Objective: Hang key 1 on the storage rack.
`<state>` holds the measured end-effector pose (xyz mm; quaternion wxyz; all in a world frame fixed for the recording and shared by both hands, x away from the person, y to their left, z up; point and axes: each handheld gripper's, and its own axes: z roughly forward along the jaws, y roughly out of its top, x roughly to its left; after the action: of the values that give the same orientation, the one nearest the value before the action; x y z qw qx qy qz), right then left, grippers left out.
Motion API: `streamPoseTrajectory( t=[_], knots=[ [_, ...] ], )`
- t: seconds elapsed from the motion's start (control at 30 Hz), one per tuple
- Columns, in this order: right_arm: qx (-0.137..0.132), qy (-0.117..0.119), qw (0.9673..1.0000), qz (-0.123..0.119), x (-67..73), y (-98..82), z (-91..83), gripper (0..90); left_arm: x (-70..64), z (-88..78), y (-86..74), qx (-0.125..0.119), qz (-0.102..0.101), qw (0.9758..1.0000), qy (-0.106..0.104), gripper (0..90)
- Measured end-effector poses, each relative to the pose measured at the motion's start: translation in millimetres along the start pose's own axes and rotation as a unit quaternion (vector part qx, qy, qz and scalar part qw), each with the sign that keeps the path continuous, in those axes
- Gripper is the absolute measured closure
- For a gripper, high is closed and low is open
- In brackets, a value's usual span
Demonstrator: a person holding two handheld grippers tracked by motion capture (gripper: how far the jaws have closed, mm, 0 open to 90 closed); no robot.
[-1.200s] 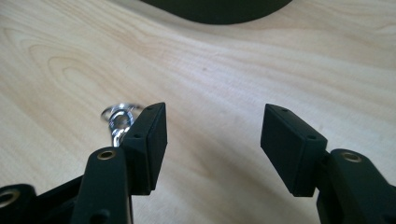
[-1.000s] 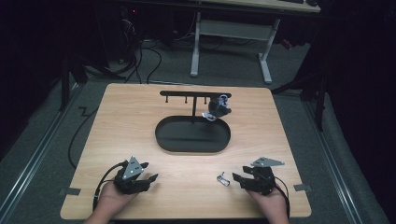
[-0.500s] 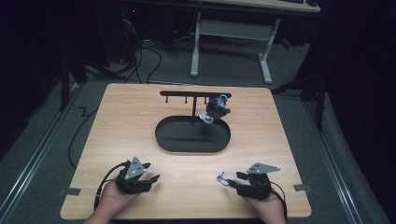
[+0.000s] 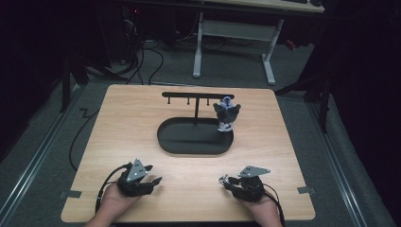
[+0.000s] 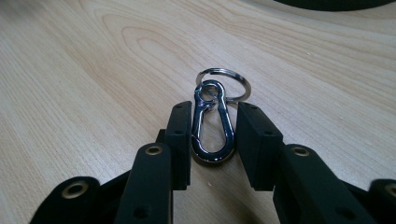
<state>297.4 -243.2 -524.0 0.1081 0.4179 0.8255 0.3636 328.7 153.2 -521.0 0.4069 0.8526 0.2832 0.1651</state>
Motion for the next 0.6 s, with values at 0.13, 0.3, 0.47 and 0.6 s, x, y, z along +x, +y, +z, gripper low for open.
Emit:
streamPoseTrajectory(
  t=[0.13,0.3,0.47,0.6],
  knots=[
    [0.008,-0.012,0.9999,-0.004,1.4,1.3,-0.7,67.4,-0.3,-0.5,-0.1,0.001,0.000,1.0000,-0.001,42.4],
    [0.013,-0.058,0.9981,0.017,-12.6,-5.9,-13.1,67.3,0.2,-1.8,-0.6,0.000,-0.001,1.0000,0.000,42.4],
    [0.009,-0.086,0.9945,0.060,-34.0,-21.6,-33.4,67.2,0.3,-2.1,-0.6,0.000,-0.002,1.0000,0.000,42.4],
    [0.013,-0.109,0.9914,0.072,-43.8,-29.0,-43.9,67.1,0.4,-2.0,-0.4,-0.001,-0.002,1.0000,0.000,42.4]
  ],
)
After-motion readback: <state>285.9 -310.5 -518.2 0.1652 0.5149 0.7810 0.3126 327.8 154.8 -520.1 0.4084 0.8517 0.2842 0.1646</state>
